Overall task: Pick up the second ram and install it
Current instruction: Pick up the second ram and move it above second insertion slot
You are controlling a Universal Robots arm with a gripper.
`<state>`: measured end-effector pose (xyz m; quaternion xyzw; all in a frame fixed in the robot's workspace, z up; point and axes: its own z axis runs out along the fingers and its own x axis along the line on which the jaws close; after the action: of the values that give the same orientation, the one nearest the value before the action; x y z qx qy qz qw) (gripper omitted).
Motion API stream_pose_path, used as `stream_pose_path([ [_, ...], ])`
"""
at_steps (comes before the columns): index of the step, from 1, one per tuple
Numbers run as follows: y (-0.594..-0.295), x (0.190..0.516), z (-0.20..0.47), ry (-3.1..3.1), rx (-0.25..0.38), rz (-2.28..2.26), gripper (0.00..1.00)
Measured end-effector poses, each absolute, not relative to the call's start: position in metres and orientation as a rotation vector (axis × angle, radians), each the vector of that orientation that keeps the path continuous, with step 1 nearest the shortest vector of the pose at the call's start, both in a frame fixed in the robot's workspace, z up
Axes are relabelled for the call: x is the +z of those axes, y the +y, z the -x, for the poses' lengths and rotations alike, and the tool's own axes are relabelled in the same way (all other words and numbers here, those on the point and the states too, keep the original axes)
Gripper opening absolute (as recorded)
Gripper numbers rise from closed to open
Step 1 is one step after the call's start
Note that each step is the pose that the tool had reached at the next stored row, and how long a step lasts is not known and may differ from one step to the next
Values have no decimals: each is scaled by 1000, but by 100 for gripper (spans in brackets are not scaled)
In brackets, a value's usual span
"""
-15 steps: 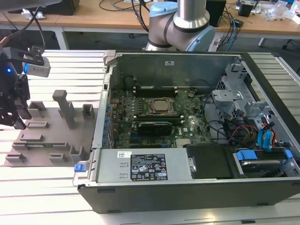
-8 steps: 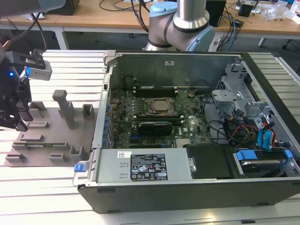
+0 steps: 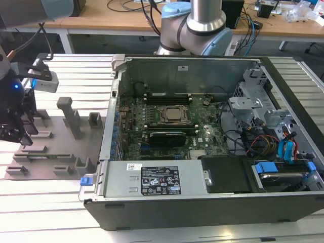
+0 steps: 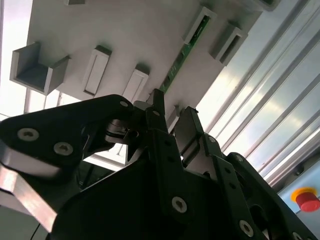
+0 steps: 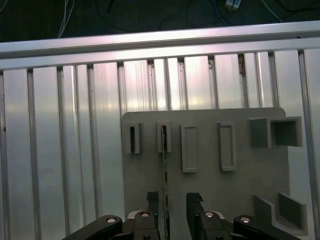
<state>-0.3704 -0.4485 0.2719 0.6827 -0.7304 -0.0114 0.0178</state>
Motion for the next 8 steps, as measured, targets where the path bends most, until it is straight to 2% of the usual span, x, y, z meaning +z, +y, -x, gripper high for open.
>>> stream_pose_path([
  [8, -448, 256, 370, -2269, -35, -2121, 36],
])
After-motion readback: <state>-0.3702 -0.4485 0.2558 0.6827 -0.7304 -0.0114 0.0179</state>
